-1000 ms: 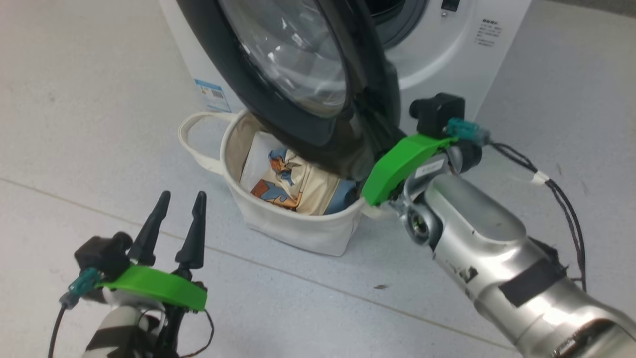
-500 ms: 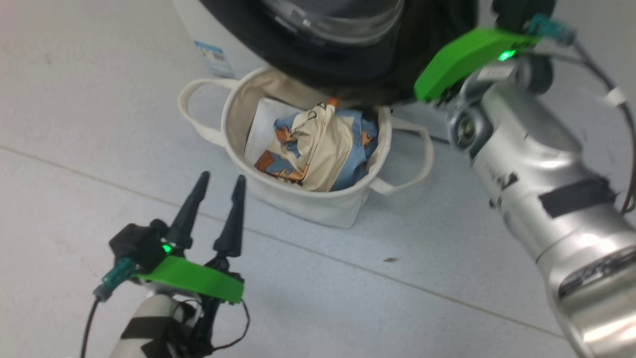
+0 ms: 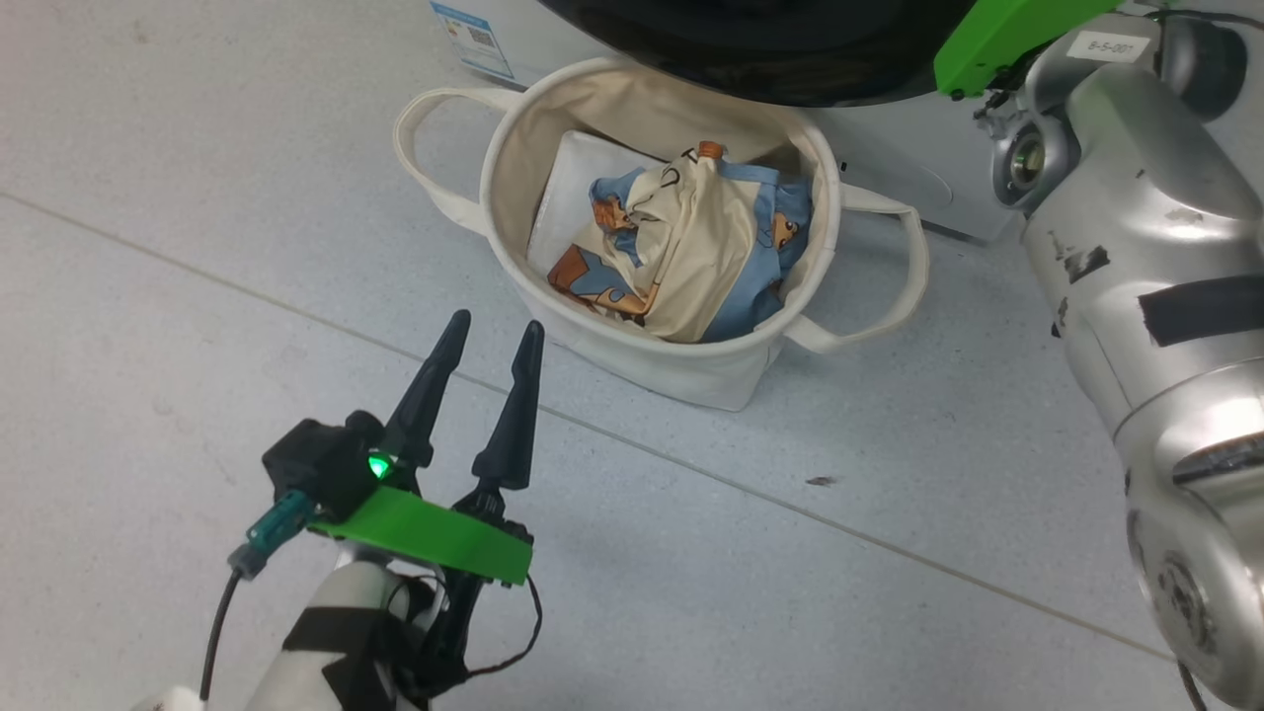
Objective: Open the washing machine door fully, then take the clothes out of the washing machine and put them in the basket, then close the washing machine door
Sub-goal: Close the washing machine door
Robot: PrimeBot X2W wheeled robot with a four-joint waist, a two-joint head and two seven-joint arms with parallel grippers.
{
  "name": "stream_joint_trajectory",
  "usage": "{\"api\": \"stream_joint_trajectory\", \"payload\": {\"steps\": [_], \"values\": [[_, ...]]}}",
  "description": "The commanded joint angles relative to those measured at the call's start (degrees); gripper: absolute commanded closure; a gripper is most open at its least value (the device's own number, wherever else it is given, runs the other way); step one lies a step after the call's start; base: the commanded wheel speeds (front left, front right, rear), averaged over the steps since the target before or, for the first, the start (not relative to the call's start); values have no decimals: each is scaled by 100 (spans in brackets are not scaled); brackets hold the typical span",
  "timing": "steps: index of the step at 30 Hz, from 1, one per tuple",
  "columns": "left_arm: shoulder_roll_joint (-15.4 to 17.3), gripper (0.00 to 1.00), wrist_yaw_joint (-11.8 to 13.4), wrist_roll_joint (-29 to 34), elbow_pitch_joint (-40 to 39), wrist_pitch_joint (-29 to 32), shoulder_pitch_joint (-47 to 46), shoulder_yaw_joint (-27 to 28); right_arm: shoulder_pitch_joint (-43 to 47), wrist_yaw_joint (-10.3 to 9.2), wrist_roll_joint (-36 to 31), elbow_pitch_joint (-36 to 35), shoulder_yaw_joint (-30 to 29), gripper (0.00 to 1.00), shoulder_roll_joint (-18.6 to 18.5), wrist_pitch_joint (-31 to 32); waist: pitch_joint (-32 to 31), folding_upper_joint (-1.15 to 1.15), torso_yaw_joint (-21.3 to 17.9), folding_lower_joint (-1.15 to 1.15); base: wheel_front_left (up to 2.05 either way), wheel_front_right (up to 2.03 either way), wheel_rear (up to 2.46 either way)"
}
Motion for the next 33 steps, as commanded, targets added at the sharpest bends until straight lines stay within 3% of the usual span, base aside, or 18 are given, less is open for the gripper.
{"api": "stream_joint_trajectory", "payload": {"steps": [1, 6, 7, 8, 9, 12, 16, 23, 28, 33], "values": [[52, 0, -32, 41, -158, -69, -133, 158, -282, -1, -253, -123, -283, 100, 126, -69, 1, 0, 16, -1, 0, 0, 0], [32, 0, -33, 57, -139, -69, -136, 147, -183, -1, -629, -281, -650, 100, 126, -70, -44, 0, 37, -1, 0, 0, 0], [31, 0, -33, 60, -126, -69, -137, 149, -147, -1, -713, -357, -677, 70, 126, -70, -62, 0, 30, -1, 0, 0, 0], [30, 0, -33, 60, -115, -69, -136, 148, -98, -1, -789, -425, -717, 10, 126, -70, -86, 0, 25, -1, 0, 0, 0], [30, 0, -33, 59, -97, -69, -133, 138, -33, -1, -835, -458, -747, 0, 126, -70, -122, 0, 26, -1, 0, 0, 0], [73, 0, -33, 42, -63, -69, -112, 155, 108, -1, -859, -548, -780, 0, 126, -70, -225, 0, -21, -1, 0, 0, 0], [234, 0, -33, -5, 3, -69, -36, 262, 482, -1, -586, -797, -199, 0, 126, -70, -488, 0, -205, -1, 0, 0, 0], [642, 0, -33, -6, 41, -69, 258, 701, 1562, -1, -133, -1953, 616, 0, 126, -70, -1009, 0, -723, -1, 0, 0, 0], [1012, 0, -33, -21, 26, -69, 431, 1038, 2589, -1, -308, -2938, 471, 0, 126, -70, -1248, 0, -1156, -1, 0, 0, 0], [1390, 0, -33, -101, 26, -69, 520, 1274, 3670, -1, -889, -4102, -64, 0, 126, -70, -1413, 0, -1569, -1, 0, 0, 0]]}}
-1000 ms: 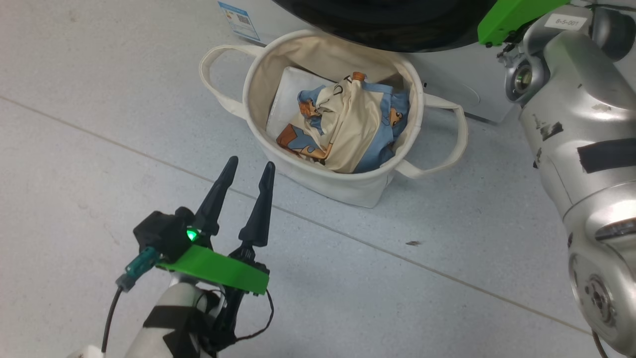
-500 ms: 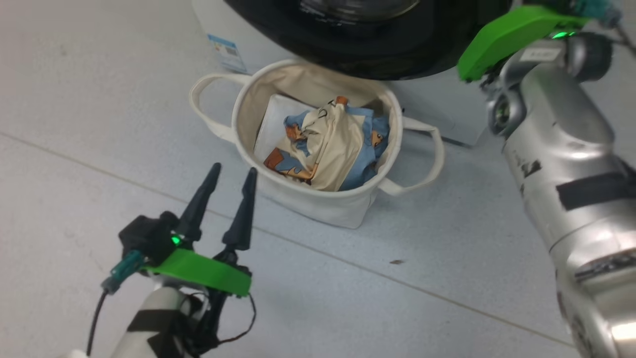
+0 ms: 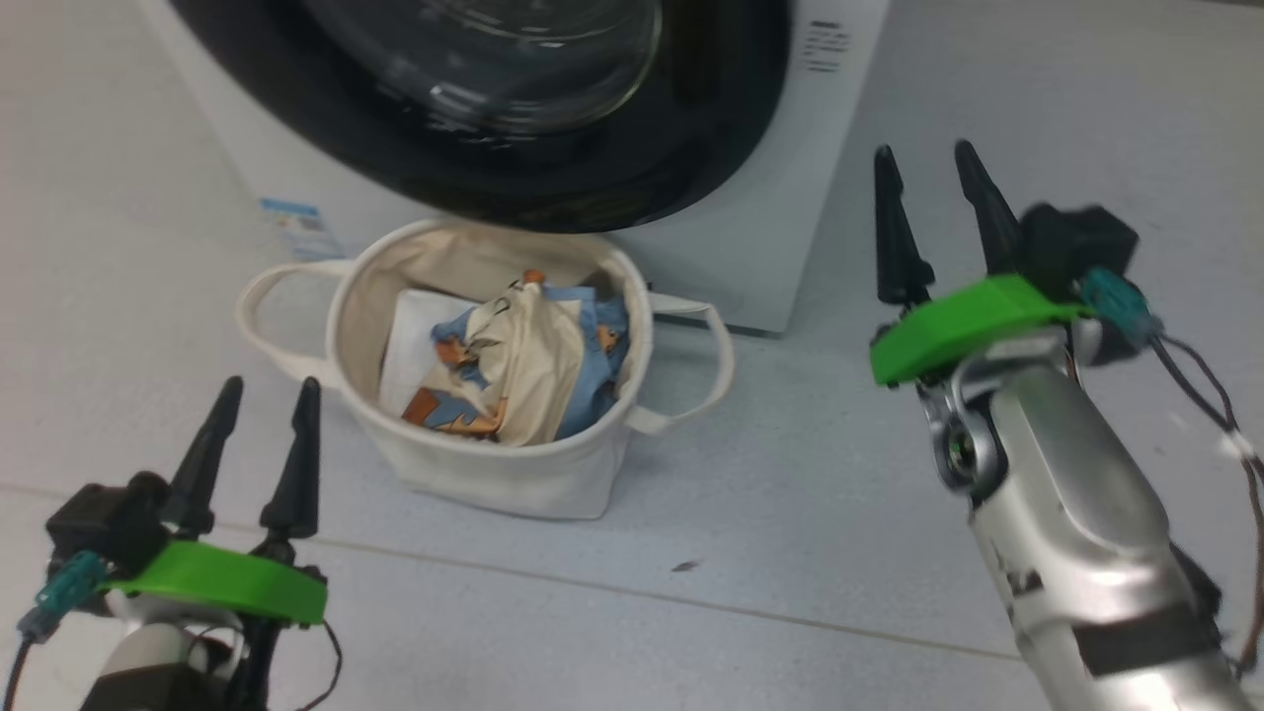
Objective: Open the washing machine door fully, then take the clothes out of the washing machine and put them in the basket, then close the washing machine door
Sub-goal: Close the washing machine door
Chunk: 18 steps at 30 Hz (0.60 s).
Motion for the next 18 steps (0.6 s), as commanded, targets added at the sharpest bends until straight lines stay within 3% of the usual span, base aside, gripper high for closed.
{"api": "stream_joint_trajectory", "payload": {"steps": [1, 10, 18], "values": [[323, 0, -33, -84, -161, -69, -86, 288, 343, -1, -175, -618, -122, 0, 129, -69, -233, 0, -361, 0, 0, 0, 0], [890, 0, -33, -210, 25, -69, 3, 564, 2026, -1, -820, -2060, -735, 0, 129, -69, -591, 0, -950, 0, 0, 0, 0], [1241, 0, -33, 62, -237, -69, 67, 583, 2708, -1, -891, -2622, -959, 0, 129, -69, -754, 0, -1256, 0, 0, 0, 0]]}}
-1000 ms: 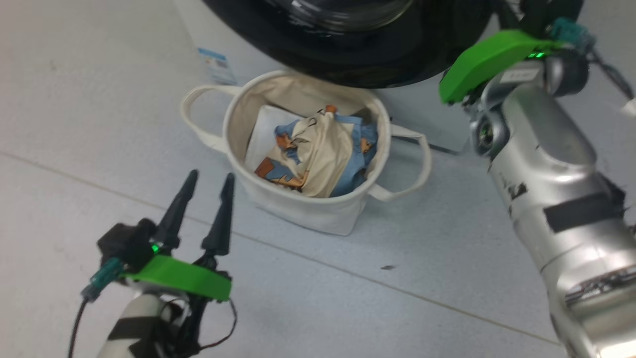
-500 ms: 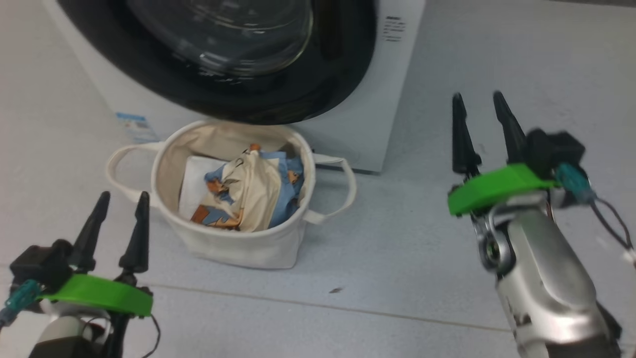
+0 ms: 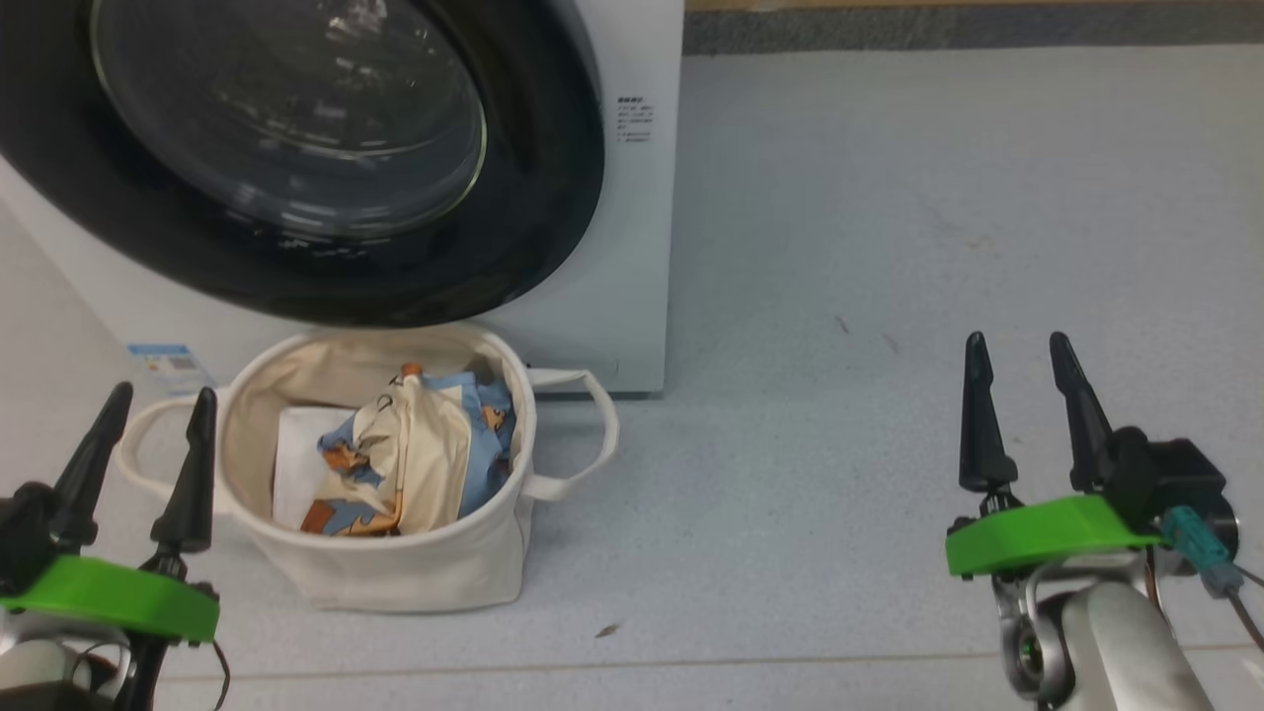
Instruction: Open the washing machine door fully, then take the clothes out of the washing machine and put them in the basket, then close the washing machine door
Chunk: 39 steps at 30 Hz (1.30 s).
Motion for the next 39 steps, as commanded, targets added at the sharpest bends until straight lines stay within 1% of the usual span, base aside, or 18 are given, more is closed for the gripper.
{"api": "stream_joint_trajectory", "payload": {"steps": [1, 4, 11, 13, 18, 21, 24, 39], "values": [[277, 0, -32, 25, -132, -69, -112, 280, -82, -1, -59, -261, 134, 0, 59, -69, -87, 0, -73, 0, 0, 0, 0], [252, 0, -32, -271, 108, -18, -103, 293, 88, -1, -113, -340, 120, 0, 36, -69, -165, 0, -121, 0, 0, 0, 0], [457, 0, -32, -733, 359, 171, -131, 151, 320, -1, -78, -388, -109, 0, -3, -69, -256, 0, -196, 0, 0, 0, 0], [527, 0, -32, -695, 418, 146, -137, 140, 353, -1, -52, -403, -160, 0, -17, -69, -273, 0, -211, 0, 0, 0, 0], [522, 0, -29, -760, 453, 79, -165, 138, 421, -1, -5, -393, -229, 0, -29, -69, -336, 0, -227, 0, 0, 0, 0], [600, 0, -30, -796, 395, 59, -155, 19, 446, -1, 17, -375, -227, 0, -32, -69, -357, 0, -229, 0, 0, 0, 0], [648, 0, -30, -778, 369, 11, -164, 70, 438, -1, 61, -346, -223, 0, -28, -69, -360, 0, -244, 0, 0, 0, 0], [582, 0, -26, -723, 547, -62, -181, 104, 438, -1, 93, -236, -161, 0, -20, -69, -456, 0, -262, 0, 0, 0, 0]]}}
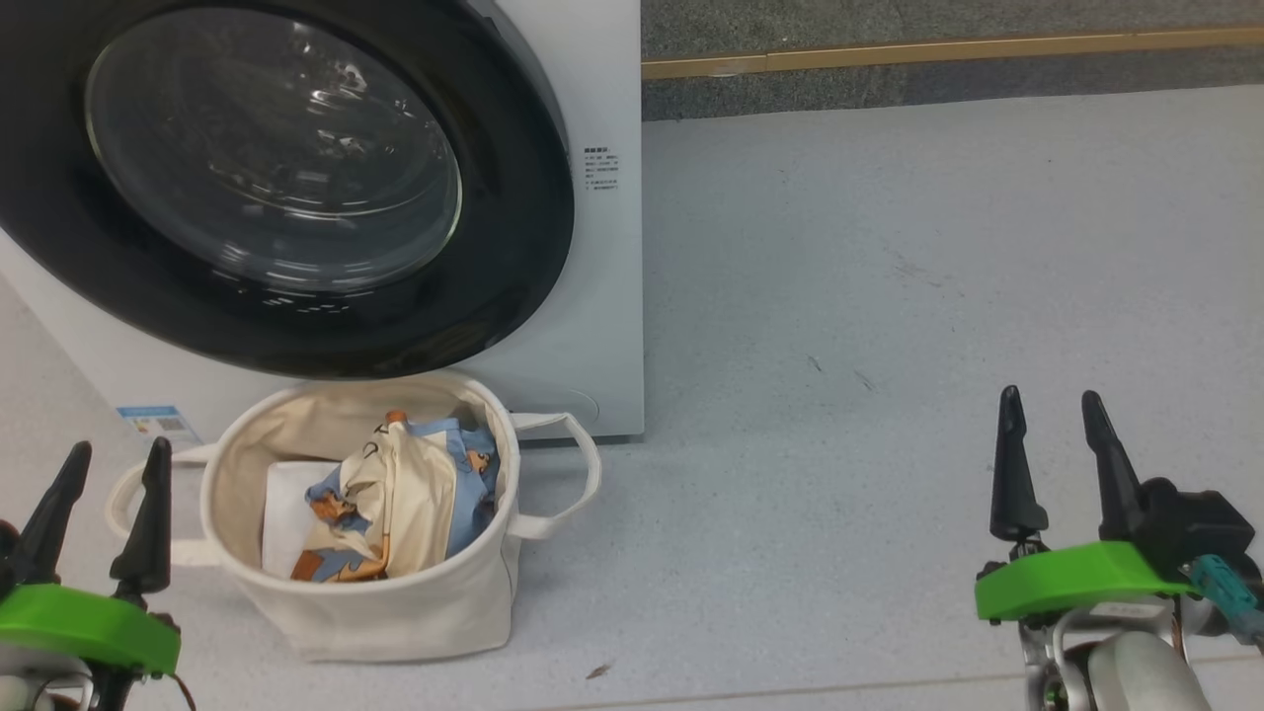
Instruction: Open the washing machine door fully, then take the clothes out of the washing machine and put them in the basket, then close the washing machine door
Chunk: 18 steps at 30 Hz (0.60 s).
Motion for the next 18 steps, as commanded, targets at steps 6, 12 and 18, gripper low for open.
{"api": "stream_joint_trajectory", "payload": {"steps": [6, 12, 18], "values": [[246, 0, -29, 23, -78, -73, -272, 280, -82, -1, 8, -159, 193, 0, -33, -69, -21, 0, 5, 0, 0, 0, 0], [257, 0, -31, 43, -31, -74, -262, 237, -77, -1, 30, -178, 200, 0, -43, -69, -24, 0, 39, 0, 0, 0, 0], [225, 0, -32, 43, 6, -75, -271, 208, -82, -1, 34, -150, 200, 0, -69, -69, -57, 0, 66, 0, 0, 0, 0]]}}
